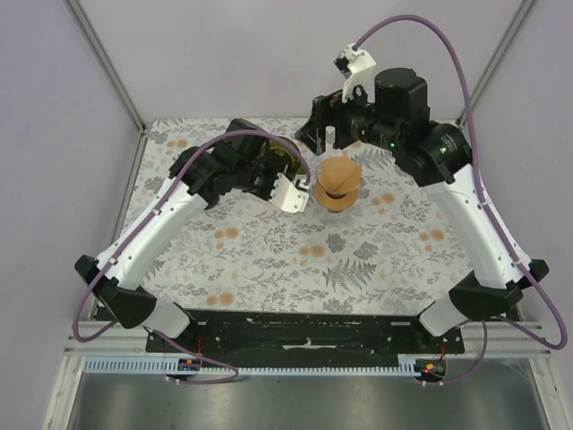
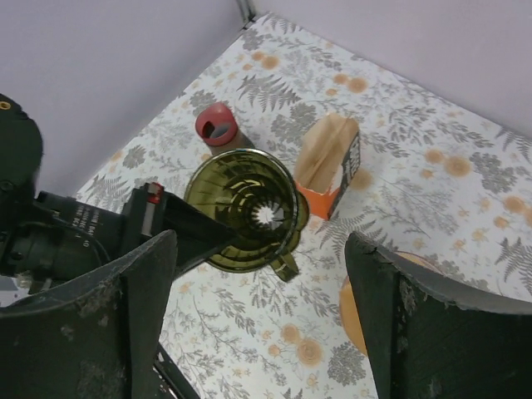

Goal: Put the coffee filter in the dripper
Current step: Move the coffee server to the center of the board.

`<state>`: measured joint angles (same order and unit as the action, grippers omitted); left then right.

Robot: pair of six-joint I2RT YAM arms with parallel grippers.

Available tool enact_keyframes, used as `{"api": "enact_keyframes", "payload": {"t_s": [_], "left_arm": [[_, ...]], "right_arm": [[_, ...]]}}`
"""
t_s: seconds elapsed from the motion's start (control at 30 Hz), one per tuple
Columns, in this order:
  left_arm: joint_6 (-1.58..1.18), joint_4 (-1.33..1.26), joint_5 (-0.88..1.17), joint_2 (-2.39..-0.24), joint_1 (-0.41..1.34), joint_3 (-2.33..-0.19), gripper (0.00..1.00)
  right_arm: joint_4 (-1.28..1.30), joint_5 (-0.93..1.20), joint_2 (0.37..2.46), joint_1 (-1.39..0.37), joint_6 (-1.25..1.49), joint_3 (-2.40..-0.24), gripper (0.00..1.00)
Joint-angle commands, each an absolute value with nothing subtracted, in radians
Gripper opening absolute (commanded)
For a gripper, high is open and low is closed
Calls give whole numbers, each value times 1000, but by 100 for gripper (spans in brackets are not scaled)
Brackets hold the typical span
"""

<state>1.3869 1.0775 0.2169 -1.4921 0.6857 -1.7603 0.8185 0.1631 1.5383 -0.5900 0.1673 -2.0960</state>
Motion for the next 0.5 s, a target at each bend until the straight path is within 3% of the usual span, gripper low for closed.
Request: {"api": "enact_keyframes", "payload": {"t_s": [0.0, 0.27, 0.47], "left_arm": [[1416, 1014, 166, -1402, 710, -1749, 2], [1391, 1003, 167, -1362, 730, -1714, 2], [1381, 973, 167, -1335, 738, -1677, 2]], "right_arm": [[802, 95, 1604, -653, 169, -2138, 89], [864, 58, 1767, -703, 147, -2210, 78], [851, 86, 1787, -706, 124, -2178, 40]]}}
